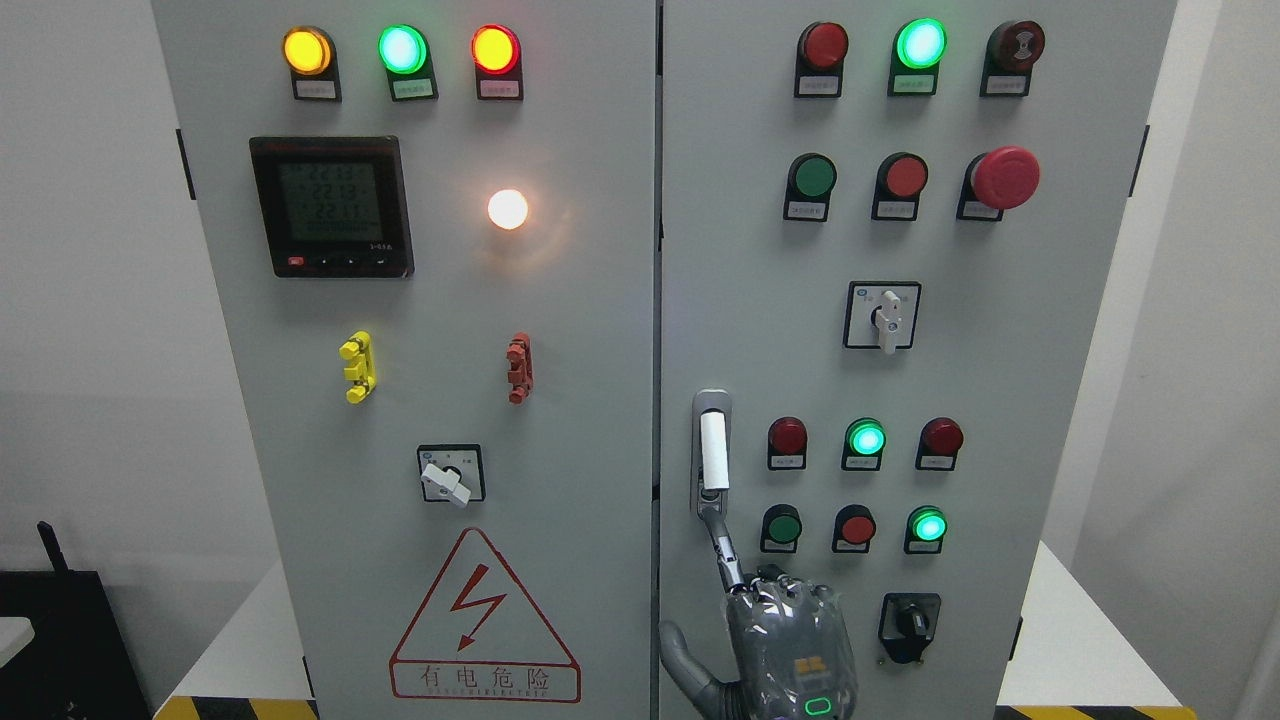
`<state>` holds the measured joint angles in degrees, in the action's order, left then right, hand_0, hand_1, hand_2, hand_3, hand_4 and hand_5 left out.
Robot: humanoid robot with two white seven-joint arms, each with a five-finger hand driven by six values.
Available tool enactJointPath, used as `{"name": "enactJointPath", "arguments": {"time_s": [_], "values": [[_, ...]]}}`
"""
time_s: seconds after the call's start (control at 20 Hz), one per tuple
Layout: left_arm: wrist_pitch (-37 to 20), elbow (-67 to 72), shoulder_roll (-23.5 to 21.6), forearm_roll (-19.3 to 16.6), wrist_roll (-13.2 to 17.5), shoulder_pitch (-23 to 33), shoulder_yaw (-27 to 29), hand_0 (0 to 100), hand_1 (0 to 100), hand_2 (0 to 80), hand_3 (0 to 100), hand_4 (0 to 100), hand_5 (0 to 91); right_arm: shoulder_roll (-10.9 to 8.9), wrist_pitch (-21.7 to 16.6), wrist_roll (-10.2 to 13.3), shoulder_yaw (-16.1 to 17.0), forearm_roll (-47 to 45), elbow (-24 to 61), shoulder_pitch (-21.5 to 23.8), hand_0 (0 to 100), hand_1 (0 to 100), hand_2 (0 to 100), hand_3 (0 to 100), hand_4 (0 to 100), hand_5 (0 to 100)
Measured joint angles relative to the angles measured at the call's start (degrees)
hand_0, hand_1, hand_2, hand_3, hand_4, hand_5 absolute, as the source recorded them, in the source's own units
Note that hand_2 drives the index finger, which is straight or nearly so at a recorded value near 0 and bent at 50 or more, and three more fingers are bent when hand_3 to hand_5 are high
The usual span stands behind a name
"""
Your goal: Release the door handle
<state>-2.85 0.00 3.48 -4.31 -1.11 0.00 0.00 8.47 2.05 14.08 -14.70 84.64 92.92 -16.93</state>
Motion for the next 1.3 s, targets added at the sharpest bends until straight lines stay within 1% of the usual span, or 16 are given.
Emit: {"name": "enactJointPath", "arguments": {"time_s": [0.25, 0.75, 0.9, 1.05, 1.1, 1.15, 1.2, 1.25, 1.3], "values": [[-0.01, 0.00, 0.01, 0.00, 0.01, 0.00, 0.00, 12, 39, 0.0, 0, 0, 0.0, -0.01, -0.24, 0.30, -0.05, -0.10, 0.18, 0.19, 33, 26, 0, 97, 85, 98], [-0.29, 0.00, 0.02, 0.00, 0.01, 0.00, 0.00, 12, 39, 0.0, 0, 0, 0.0, -0.02, -0.67, 1.69, -0.11, -0.54, 0.39, 0.45, 34, 26, 0, 97, 85, 98], [-0.04, 0.00, 0.02, 0.00, 0.01, 0.00, 0.00, 12, 39, 0.0, 0, 0, 0.0, -0.02, -1.04, 2.07, -0.12, -0.67, 0.67, 0.92, 37, 25, 0, 97, 85, 98], [0.00, 0.00, 0.02, 0.00, 0.01, 0.00, 0.00, 12, 39, 0.0, 0, 0, 0.0, -0.06, -2.48, 2.56, -0.11, -0.80, 1.34, 2.02, 40, 25, 0, 96, 85, 97], [0.01, 0.00, 0.02, 0.00, 0.01, 0.00, 0.00, 12, 39, 0.0, 0, 0, 0.0, -0.10, -3.12, 2.78, -0.08, -0.89, 1.66, 2.53, 41, 25, 5, 96, 84, 97], [0.01, 0.00, 0.02, 0.00, 0.01, 0.00, 0.00, 12, 39, 0.0, 0, 0, 0.0, -0.12, -3.70, 3.03, -0.05, -0.96, 1.98, 3.07, 42, 24, 9, 96, 85, 97], [0.01, 0.00, 0.03, 0.00, 0.01, 0.00, 0.00, 12, 39, 0.0, 0, 0, 0.0, -0.13, -4.38, 3.18, -0.02, -1.03, 2.29, 3.59, 43, 23, 24, 97, 85, 97], [0.01, 0.00, 0.03, 0.00, 0.01, 0.00, 0.00, 12, 39, 0.0, 0, 0, 0.0, -0.15, -4.78, 3.26, -0.01, -1.17, 2.61, 4.15, 44, 23, 32, 97, 85, 97], [0.01, 0.00, 0.03, 0.00, 0.01, 0.00, 0.00, 12, 39, 0.0, 0, 0, 0.0, -0.18, -5.05, 3.39, 0.01, -1.49, 2.90, 4.65, 45, 22, 33, 97, 85, 98]]}}
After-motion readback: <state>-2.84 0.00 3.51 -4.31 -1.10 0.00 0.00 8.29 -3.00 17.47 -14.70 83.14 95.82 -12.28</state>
